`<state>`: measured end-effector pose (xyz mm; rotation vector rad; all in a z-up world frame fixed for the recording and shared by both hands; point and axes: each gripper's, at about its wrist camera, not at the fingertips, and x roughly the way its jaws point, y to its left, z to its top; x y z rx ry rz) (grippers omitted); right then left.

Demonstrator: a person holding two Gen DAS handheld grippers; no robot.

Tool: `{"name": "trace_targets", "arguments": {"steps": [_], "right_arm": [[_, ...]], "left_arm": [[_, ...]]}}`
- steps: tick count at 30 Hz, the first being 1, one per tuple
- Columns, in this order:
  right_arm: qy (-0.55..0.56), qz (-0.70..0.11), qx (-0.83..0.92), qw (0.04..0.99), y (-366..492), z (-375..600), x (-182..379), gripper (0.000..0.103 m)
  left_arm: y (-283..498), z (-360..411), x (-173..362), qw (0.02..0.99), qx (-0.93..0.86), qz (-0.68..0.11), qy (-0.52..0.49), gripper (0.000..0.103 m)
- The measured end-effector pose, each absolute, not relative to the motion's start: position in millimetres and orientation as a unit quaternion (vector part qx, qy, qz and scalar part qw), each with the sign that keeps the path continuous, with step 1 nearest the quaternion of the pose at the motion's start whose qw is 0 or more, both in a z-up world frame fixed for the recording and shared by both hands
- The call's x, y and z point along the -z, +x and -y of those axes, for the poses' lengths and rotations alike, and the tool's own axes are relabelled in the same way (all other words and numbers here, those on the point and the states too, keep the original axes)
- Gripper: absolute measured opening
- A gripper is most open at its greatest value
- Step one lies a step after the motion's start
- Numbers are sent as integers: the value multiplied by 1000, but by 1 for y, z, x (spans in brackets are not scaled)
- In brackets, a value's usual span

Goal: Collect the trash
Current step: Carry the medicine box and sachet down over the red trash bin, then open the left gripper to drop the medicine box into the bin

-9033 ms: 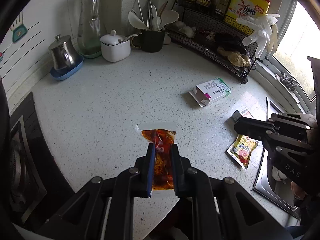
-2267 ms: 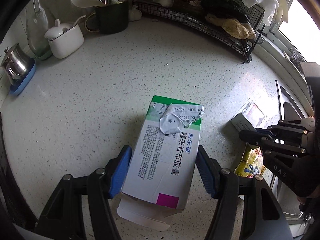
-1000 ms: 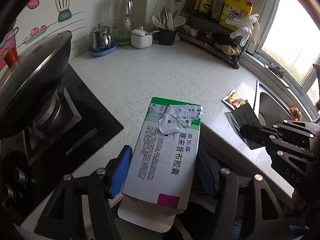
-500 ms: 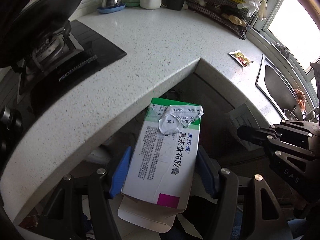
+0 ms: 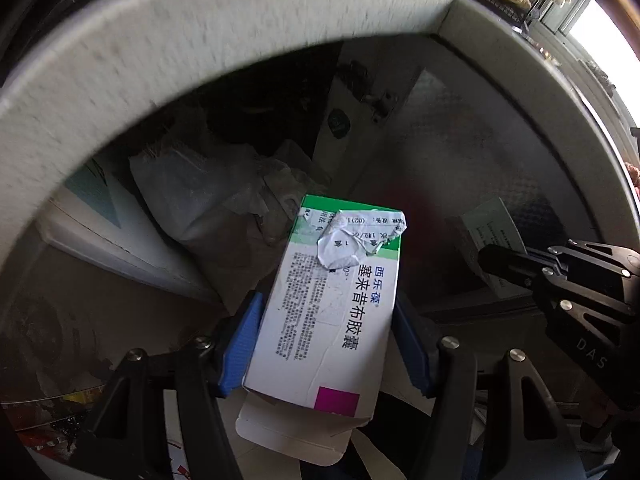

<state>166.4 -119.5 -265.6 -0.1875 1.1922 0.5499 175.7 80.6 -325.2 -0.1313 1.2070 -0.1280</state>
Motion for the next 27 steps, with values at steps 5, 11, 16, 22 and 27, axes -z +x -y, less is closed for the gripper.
{"name": "trace_targets", "arguments": {"steps": [5,11,16,22,27], "right_arm": [[-82,-563,-241,786,173,128,329,1],[-67,-572,-226,786,178,144,406,1],[-57,-587,-212,779,184,154,455,1],[-36,-596,-191,779,189,167,481,1],[-31,-603,-181,776,188,171,490,1]], "left_arm": [[186,-72,397,811,70,-578,-58,62],[203,-59,480,795,93,-598,-49,62],[215,-52,536,765,116,-631,-65,62],[226,-33,572,745,143,-649,-49,62],[227,-36,578,723,148,-668,-96,64]]}}
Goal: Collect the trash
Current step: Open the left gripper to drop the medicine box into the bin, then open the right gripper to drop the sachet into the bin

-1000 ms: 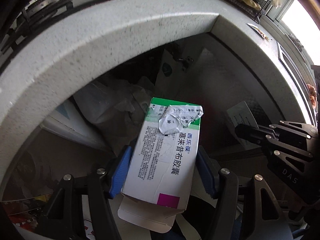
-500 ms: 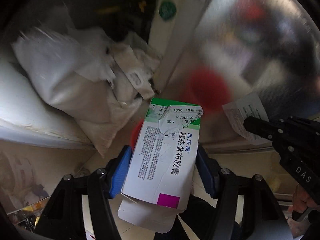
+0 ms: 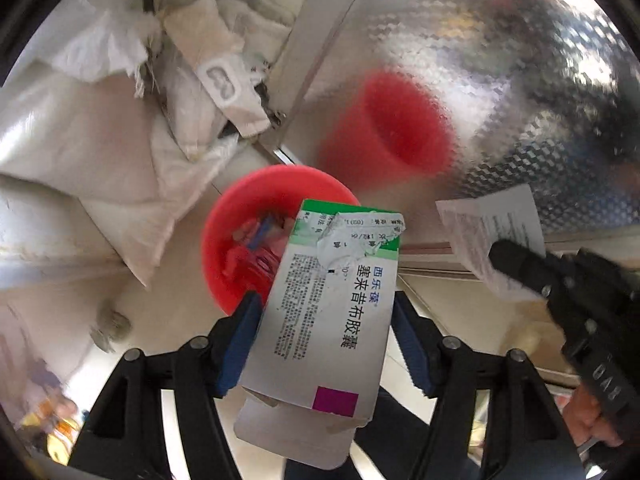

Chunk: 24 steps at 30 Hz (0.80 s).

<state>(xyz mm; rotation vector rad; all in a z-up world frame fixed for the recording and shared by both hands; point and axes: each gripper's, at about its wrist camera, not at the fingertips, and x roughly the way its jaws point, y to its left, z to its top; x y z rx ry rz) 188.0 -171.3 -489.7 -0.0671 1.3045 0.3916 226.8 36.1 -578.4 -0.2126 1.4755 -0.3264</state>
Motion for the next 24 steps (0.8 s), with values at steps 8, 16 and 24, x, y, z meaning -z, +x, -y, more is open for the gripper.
{"name": "trace_targets", "arguments": {"steps": [8,16,24], "right_arm": [[-21,-601,-196,775,182,168,467,1],[-28,-607,-212,765,184,150,481,1],[-26,-618,-226,752,187,133,506,1]], "left_arm": [[216,-42,558,742,142,-653,-45,82],[206,-63,553,758,119,-641,-22,83],[206,-86,560,763,88,-639,-40,83]]}}
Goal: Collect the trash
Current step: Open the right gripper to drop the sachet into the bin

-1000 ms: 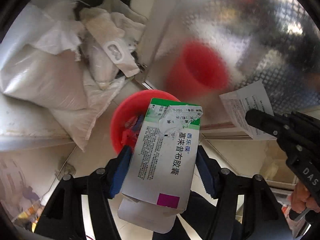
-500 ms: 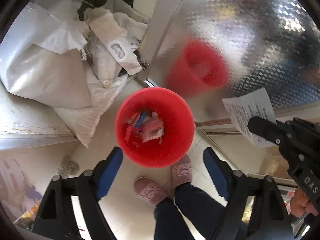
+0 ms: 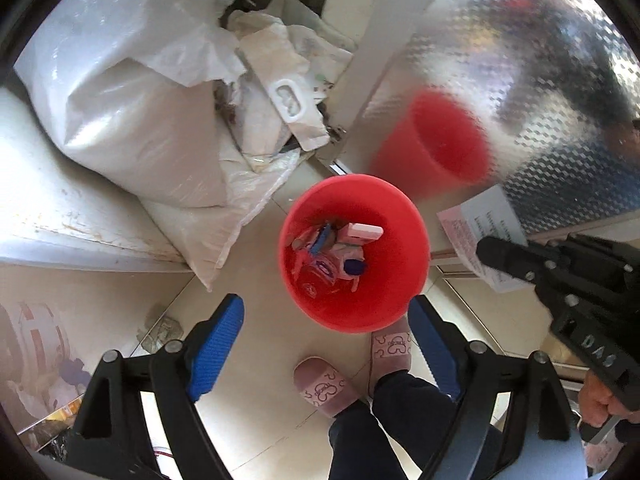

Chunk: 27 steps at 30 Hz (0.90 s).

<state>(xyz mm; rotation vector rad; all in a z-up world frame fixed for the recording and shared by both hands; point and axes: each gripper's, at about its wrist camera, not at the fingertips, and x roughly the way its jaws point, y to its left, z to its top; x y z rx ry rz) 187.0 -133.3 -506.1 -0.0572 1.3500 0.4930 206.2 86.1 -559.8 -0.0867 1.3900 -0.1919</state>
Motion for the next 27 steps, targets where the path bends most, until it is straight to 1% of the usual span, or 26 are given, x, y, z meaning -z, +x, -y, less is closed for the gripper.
{"name": "trace_targets", "arguments": {"steps": [5,20,22,25,26,27], "right_arm": [[-25,-629,-221,745,189,125,520,1],[-26,-655,-203,728,194,117,549,1],[-25,-659,-205,723,193,116,549,3],[-28,-659,-201,725,190,114,545,13],[-26,-659,-204,723,189,114,543,20],[-26,-662,-207,720,189,114,542,29]], "left_arm": [[209,-94,564,769,68,-635,-15,83],[213,-103,581,755,74,-651,-15,83],[211,-104,581,753,71,-654,-19,83],[208,-106,577,750,69,-657,-24,83],[207,-107,575,749,69,-658,-26,83],[205,-107,572,748,69,-659,-28,83]]}}
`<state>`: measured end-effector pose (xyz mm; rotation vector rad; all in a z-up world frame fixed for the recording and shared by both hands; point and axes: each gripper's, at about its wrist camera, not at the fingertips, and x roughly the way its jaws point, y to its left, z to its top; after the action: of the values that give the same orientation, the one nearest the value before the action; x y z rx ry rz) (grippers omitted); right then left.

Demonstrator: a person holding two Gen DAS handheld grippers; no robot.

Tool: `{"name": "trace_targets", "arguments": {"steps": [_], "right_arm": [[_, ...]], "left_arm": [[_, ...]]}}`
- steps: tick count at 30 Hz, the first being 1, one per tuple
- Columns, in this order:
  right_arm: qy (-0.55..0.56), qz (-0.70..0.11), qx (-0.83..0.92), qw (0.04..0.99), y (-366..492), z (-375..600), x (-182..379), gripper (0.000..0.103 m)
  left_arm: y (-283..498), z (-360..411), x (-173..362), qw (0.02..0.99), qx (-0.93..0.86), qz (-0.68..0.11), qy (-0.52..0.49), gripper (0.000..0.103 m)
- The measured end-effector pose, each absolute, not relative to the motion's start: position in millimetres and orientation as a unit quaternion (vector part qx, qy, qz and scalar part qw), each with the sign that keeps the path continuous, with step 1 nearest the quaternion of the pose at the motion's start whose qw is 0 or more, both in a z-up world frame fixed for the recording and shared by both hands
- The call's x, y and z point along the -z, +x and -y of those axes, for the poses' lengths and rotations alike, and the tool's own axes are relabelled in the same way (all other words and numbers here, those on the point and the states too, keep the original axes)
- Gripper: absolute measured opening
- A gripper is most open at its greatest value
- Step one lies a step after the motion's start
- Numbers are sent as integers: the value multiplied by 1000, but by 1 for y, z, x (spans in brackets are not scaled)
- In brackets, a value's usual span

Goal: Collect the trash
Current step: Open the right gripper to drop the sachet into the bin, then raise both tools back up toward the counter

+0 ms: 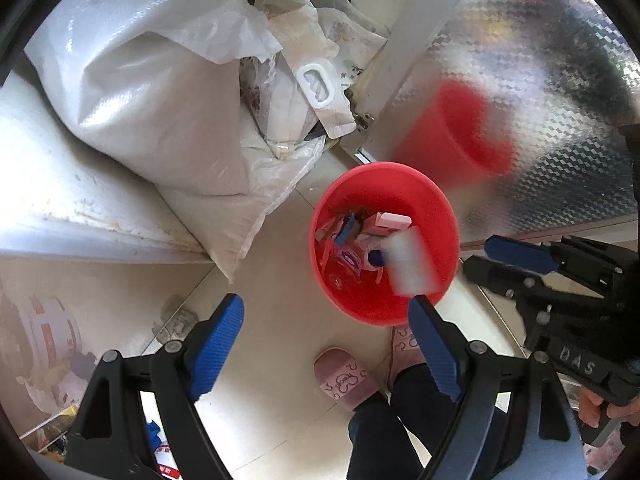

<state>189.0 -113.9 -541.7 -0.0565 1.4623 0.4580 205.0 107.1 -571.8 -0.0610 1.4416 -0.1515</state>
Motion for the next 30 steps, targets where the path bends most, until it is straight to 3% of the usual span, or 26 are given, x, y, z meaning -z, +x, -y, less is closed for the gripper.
{"name": "trace_targets", "arguments": {"steps": [3,5,13,25,30], "right_arm": [[-25,-656,-211,724,188,114,532,49],[-30,-654,-211,725,186,113,524,54],[-55,-632,-209,744,177,112,441,57],[-72,-570,-200,794,157,115,241,65],[-94,-525,-198,823,151,118,185,81]], "left_arm": [[200,-108,560,750,66,-657,-27,83],[195,-109,548,751,61,-656,-31,83],[181,-108,447,766,40,-640,-30,83],[156,-100,242,833,18,-551,-45,83],[157,-91,191,851,30,-523,-37,83]]}}
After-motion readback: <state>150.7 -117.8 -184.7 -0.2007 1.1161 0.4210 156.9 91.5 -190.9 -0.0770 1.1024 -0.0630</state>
